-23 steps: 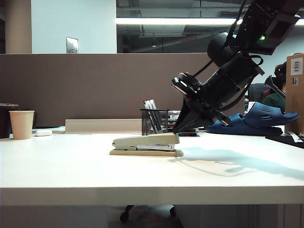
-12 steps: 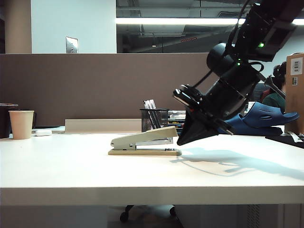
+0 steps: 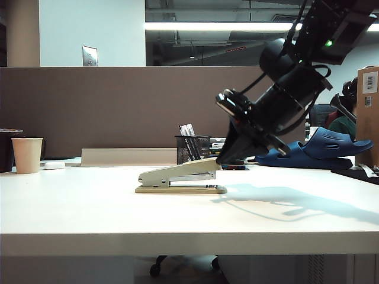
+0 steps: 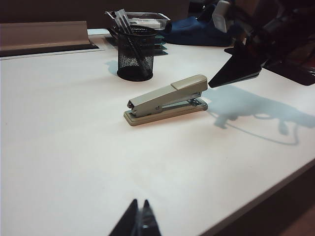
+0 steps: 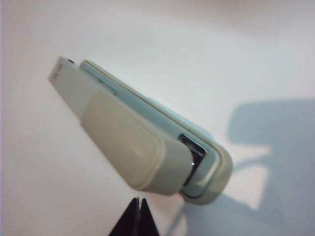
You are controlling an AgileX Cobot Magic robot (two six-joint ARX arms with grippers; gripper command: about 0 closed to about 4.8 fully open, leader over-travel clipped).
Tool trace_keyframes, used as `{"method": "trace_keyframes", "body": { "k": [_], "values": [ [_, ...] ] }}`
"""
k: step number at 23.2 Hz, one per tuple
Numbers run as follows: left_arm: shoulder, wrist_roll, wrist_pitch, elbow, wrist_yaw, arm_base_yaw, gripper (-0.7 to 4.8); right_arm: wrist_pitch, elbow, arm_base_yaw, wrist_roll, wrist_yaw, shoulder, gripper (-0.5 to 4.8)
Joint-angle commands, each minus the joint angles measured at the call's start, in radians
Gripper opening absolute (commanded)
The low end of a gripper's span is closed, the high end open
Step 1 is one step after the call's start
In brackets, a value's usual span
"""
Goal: Press the stapler down.
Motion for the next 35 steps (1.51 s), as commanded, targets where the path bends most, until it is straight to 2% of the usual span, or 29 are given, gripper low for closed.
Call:
{"method": "trace_keyframes", "body": {
  "k": [1,12,35],
  "values": [
    [0.0,0.0,0.003,0.002,0.003,0.0,-0.06,0.054,0.003,0.002,-0.004,-0.009,-0.021,-0.09],
    [0.0,0.0,0.003,0.002,0.004,0.0,-0.06,0.163,0.016,0.002,-0.003,0.028,-0.02,-0.09],
    [0.0,0.001,0.003,0.002,-0.002,0.0,-0.06,0.09,0.016,0.002,-0.003,0.04,0.008,-0.09]
  ]
}}
